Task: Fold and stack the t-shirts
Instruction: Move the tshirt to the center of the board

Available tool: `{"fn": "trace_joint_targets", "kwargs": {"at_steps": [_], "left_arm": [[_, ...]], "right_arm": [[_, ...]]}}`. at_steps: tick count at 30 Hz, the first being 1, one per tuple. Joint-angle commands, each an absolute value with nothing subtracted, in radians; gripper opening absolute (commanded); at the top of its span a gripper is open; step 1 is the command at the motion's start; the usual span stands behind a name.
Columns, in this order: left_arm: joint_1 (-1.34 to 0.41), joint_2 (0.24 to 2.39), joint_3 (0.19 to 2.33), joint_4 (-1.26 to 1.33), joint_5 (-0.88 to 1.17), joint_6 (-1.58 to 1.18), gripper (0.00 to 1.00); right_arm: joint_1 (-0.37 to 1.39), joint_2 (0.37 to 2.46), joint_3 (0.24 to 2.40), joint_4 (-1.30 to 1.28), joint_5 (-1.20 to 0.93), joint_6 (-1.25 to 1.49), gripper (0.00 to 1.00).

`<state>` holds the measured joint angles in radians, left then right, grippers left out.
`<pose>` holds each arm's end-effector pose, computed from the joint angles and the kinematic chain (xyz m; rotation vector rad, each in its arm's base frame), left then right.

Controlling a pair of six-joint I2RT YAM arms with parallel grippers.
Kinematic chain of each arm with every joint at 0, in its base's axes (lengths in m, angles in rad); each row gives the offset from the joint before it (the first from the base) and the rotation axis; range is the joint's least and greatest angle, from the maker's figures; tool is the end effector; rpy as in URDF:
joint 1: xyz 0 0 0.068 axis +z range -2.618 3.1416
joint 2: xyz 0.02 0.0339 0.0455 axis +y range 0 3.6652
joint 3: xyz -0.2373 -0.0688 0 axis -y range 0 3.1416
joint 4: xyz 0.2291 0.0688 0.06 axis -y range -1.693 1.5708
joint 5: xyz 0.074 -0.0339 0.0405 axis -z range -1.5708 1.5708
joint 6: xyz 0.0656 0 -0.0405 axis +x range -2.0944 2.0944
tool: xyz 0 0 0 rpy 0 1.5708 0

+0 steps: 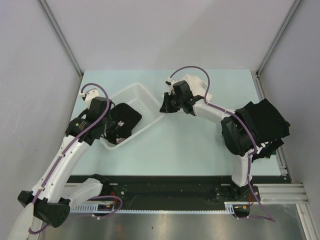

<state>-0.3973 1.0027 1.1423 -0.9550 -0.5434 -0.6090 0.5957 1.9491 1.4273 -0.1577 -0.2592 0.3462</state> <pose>0.1976 -0.0461 0.3101 -0.4813 2.1940 0.1178 0.3573 0.2625 0.1855 -0.4362 2.3062 0.7798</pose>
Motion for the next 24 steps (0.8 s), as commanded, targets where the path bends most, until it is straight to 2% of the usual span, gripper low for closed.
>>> {"fn": "trace_joint_targets", "kwargs": {"at_steps": [1, 12, 24], "left_arm": [[-0.403, 1.006, 1.187, -0.982, -0.548, -0.592, 0.35], [-0.403, 0.999, 1.210, -1.035, -0.557, -0.592, 0.35], [-0.403, 0.954, 1.212, -1.089, -0.560, -0.597, 0.35]], "right_arm": [[0.610, 2.052, 1.495, -0.150, -0.302, 0.307, 0.06], [0.703, 2.308, 1.891, -0.281, -0.379, 0.319, 0.07], [0.756, 2.522, 2.212, -0.236, -0.455, 0.443, 0.09]]}}
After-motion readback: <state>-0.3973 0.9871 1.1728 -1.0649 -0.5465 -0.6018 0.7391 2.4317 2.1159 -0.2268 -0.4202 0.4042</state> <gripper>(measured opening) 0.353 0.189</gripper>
